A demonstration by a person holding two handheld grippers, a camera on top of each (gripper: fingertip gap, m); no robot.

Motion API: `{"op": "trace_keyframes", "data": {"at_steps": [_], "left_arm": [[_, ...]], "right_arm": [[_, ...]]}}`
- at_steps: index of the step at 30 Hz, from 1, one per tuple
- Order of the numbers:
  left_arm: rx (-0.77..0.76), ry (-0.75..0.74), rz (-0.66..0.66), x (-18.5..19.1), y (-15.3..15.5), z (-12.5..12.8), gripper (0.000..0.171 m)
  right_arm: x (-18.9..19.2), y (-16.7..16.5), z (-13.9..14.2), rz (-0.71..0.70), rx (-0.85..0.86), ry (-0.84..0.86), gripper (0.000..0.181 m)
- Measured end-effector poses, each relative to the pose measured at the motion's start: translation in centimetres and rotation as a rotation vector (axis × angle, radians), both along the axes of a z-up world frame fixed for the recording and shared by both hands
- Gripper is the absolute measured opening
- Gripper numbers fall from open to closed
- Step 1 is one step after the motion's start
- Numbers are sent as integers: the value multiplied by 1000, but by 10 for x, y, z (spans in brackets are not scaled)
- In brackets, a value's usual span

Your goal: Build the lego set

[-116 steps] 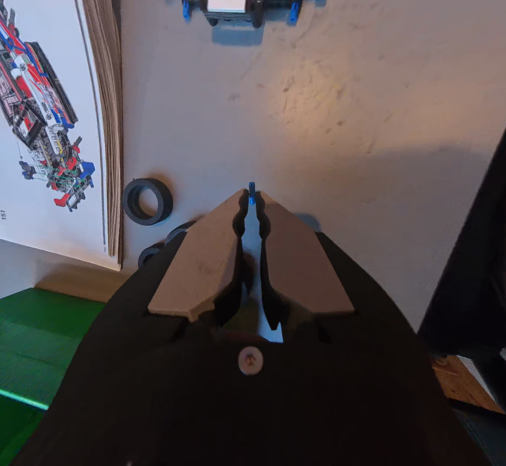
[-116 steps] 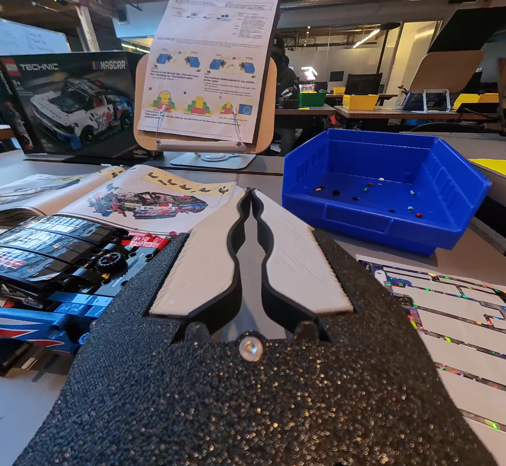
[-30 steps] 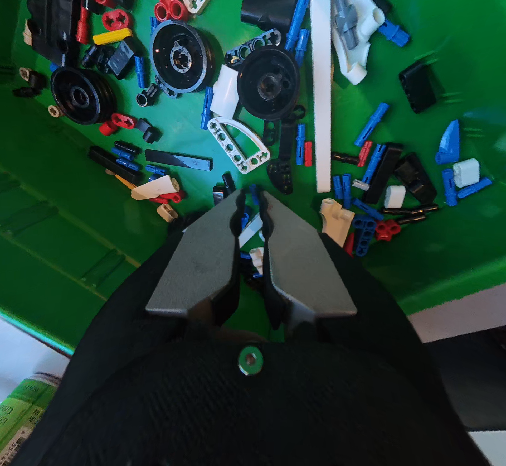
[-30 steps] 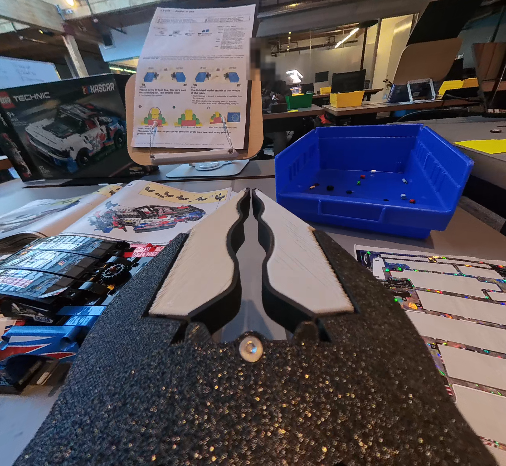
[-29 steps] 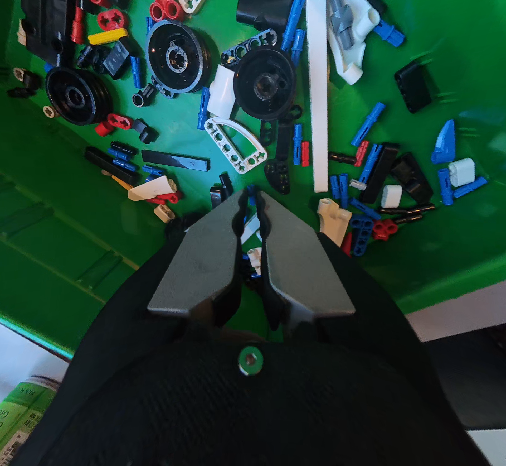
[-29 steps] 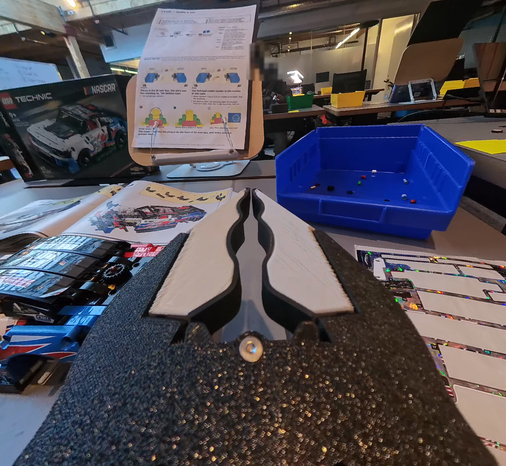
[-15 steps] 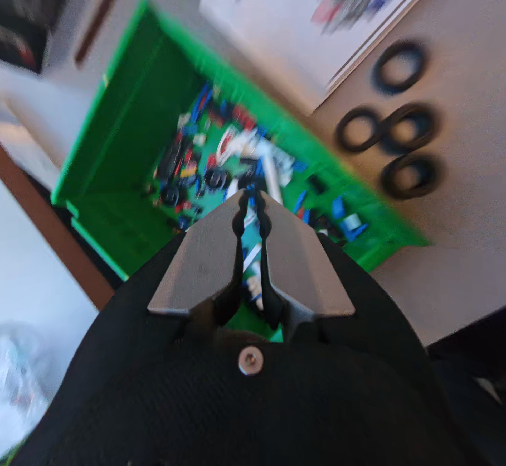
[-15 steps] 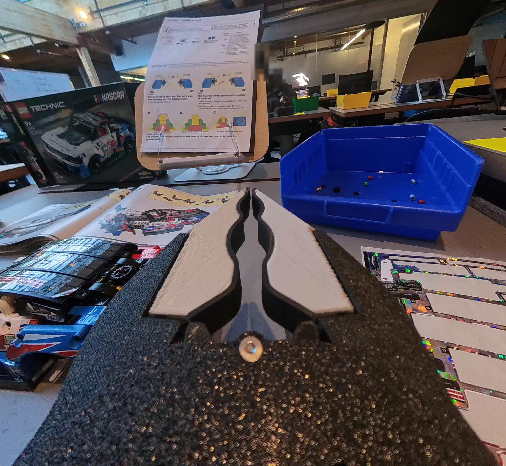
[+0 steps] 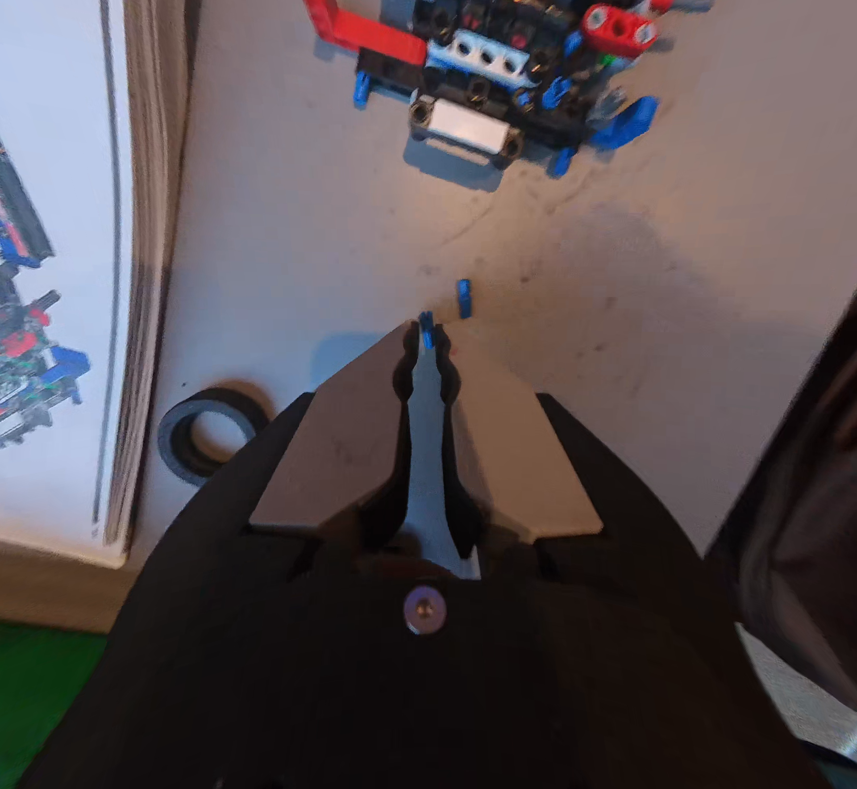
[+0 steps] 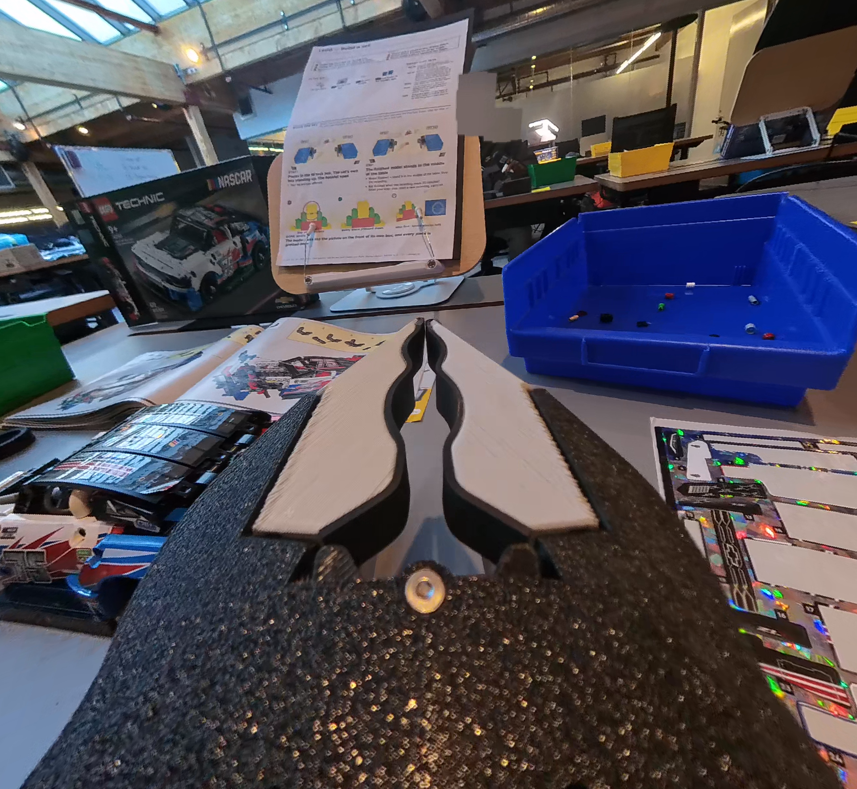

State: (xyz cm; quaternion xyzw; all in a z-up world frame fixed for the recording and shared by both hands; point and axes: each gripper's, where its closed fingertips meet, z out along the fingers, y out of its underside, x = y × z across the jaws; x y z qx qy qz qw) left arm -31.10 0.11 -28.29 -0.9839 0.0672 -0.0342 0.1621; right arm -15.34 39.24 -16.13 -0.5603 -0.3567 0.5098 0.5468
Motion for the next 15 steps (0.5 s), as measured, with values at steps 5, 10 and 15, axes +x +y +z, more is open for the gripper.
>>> {"op": "trace_keyframes", "data": {"at_steps": [5,10,15], "left_arm": [[16,-9,-78,3,-10,2,21],[20,-23,-35,1,-10,2,26],[37,-36,55,17,7,0,35]], "right_arm": [[0,1,0,10,-28,10,0],[2,4,0,16,-61,28,0],[1,2,0,28,-64,28,0]]}}
